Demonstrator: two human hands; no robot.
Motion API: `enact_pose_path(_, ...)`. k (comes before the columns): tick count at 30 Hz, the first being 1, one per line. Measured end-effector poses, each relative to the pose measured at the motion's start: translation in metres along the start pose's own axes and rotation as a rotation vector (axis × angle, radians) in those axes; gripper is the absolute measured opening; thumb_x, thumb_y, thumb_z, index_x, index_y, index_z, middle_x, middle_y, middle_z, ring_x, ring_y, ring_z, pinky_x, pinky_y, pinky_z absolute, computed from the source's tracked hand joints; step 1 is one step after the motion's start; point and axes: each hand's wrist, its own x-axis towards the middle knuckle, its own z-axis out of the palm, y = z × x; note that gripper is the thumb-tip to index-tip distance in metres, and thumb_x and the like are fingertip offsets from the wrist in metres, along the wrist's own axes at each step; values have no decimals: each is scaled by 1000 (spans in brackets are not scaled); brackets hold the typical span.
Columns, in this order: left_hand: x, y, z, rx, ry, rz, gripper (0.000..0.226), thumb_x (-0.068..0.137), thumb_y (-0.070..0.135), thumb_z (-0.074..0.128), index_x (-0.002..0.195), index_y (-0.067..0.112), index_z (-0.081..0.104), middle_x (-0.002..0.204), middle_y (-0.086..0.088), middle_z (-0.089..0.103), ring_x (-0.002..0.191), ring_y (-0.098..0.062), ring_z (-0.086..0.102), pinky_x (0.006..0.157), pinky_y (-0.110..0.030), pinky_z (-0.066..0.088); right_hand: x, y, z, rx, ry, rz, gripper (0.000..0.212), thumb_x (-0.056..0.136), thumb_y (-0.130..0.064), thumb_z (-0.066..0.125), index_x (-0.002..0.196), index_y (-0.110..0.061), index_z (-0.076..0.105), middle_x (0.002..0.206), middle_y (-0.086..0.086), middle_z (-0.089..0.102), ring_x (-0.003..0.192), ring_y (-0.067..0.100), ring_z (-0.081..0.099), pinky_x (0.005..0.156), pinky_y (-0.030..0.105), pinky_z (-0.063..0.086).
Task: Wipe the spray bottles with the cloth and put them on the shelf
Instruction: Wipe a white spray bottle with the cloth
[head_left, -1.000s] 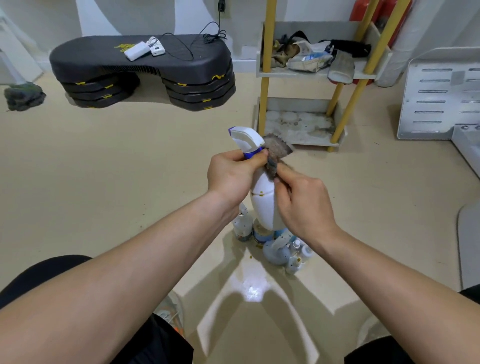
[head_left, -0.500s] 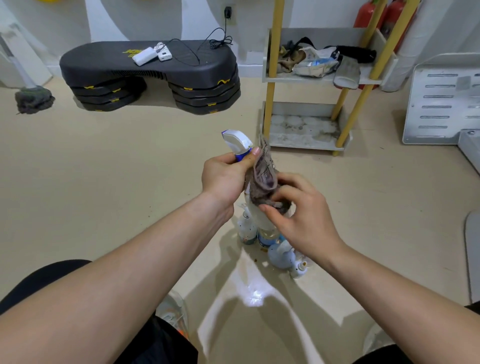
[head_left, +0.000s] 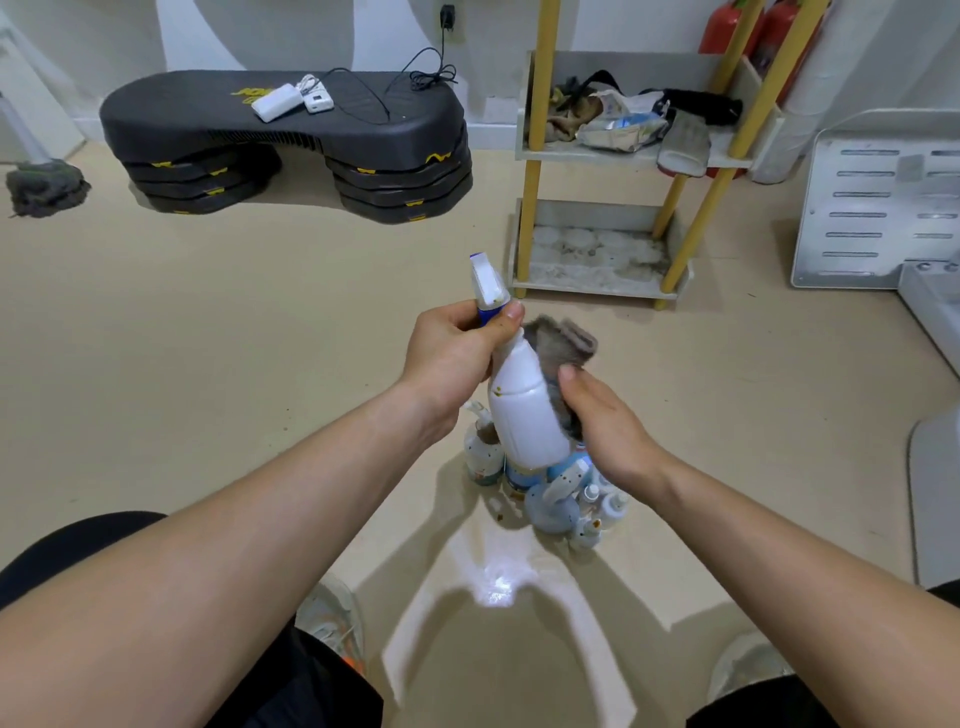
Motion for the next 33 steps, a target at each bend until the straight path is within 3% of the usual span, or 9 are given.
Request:
enact_pose_path(3, 6, 6, -5, -4, -6, 12, 13, 94, 24, 70, 89, 12, 73, 86, -4, 69, 80, -19, 65, 87, -40, 58, -2, -5, 7, 90, 35, 75, 37, 110, -41, 30, 110, -30, 65, 118, -6, 71, 104, 2, 66, 99, 31, 50)
enact_pose_path(7, 9, 2, -2, -4, 14, -5, 16, 92, 27, 73, 89, 12, 77, 85, -4, 75, 79, -21, 69, 92, -46, 58, -8, -13, 19, -345, 100, -213, 33, 103, -41, 38, 122, -22, 58, 125, 0, 62, 117, 16, 56, 100, 40, 46)
enact_pose_path(12, 6, 2, 1, -58, 52, -58, 21, 88, 29, 77, 84, 8, 79, 77, -8, 73, 70, -24, 66, 81, -43, 58, -15, -13, 30, -735, 114, -397, 63, 94, -38, 33, 154, -21, 30, 155, -1, 35, 138, 22, 40, 110, 41, 40)
enact_pose_path(15, 8, 8, -4, -78, 87, -77, 21, 85, 29, 80, 79, 9, 78, 69, -4, 71, 67, -26, 66, 80, -45, 60, -14, -9, 25, -405, 114, -241, 60, 95, -46, 52, 152, -39, 34, 146, -11, 48, 132, 7, 48, 110, 35, 41)
enact_pose_path(19, 7, 11, -5, -85, 101, -95, 24, 82, 31, 83, 77, 8, 76, 77, -8, 75, 76, -32, 73, 85, -52, 60, -5, -13, 14, -42, -43, -79, 59, 86, -55, 72, 139, -40, 51, 124, -23, 67, 118, -1, 62, 108, 37, 47)
enact_pose_path(24, 6, 19, -6, -93, 76, -99, 24, 84, 32, 81, 79, 10, 74, 78, -4, 72, 72, -27, 68, 71, -37, 62, 2, -25, 7, 95, -80, -46, 24, 99, -35, 61, 117, -21, 68, 106, -8, 76, 96, 8, 70, 87, 28, 54)
enact_pose_path(27, 6, 22, -7, -99, 85, -97, 25, 84, 32, 80, 83, 9, 73, 73, 1, 69, 61, -22, 67, 54, -24, 55, 1, -33, 1, 203, -6, 179, 34, 103, -44, 49, 97, -21, 75, 88, -6, 77, 82, 11, 70, 79, 31, 50)
enact_pose_path(29, 7, 23, -8, -90, 115, -110, 26, 83, 33, 81, 84, 8, 73, 78, -1, 70, 63, -22, 68, 57, -27, 58, 0, -39, 3, 172, 25, 192, 41, 103, -49, 46, 93, -22, 75, 90, -2, 78, 89, 16, 69, 86, 36, 50)
enact_pose_path(33, 9, 18, -7, -78, 246, -151, 35, 78, 39, 85, 76, 6, 73, 81, -8, 73, 72, -27, 70, 77, -49, 63, -6, -35, 16, -391, 17, -211, 56, 79, -66, 56, 124, -34, 58, 112, -5, 69, 104, 8, 61, 93, 38, 51)
